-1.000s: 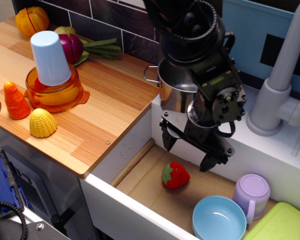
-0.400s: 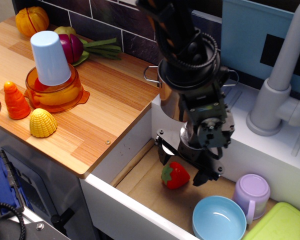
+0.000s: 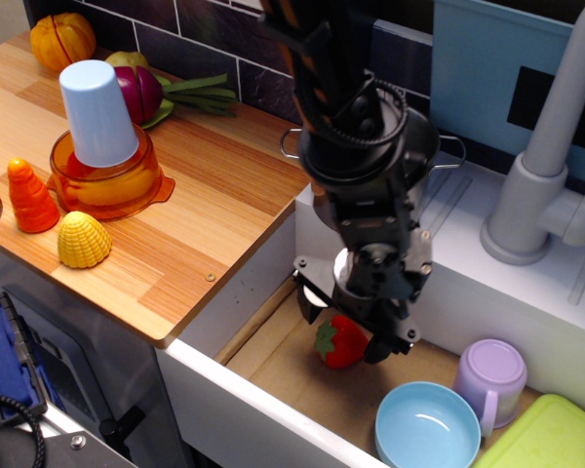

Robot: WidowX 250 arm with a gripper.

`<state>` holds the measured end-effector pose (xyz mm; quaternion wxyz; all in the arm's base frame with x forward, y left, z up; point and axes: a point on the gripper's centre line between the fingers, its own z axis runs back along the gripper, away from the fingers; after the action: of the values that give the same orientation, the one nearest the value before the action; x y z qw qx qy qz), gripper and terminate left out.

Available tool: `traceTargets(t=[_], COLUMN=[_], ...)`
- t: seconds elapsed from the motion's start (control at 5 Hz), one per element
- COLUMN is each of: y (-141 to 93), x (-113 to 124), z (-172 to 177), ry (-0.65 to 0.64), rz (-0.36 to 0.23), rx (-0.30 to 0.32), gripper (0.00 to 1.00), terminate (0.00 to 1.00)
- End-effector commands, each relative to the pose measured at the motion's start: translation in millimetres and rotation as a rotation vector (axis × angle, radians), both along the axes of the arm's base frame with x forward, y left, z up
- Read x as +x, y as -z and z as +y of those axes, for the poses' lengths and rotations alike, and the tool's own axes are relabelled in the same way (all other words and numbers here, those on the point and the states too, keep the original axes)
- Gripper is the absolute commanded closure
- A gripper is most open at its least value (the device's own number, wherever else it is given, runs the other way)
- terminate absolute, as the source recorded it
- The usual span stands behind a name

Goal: Put strawberry in pot

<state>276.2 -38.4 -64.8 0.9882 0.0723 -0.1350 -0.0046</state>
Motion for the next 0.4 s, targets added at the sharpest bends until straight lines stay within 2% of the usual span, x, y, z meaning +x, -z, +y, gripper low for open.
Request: traceTargets(t=[0.0,0.2], y=[10,22], x=[4,7], z=[2,3], ry=[-0.003,-0.018], rz=[-0.033,-0.045], rx=[-0.033,-0.077], gripper=[0.0,0.0], terminate=[0.0,0.0])
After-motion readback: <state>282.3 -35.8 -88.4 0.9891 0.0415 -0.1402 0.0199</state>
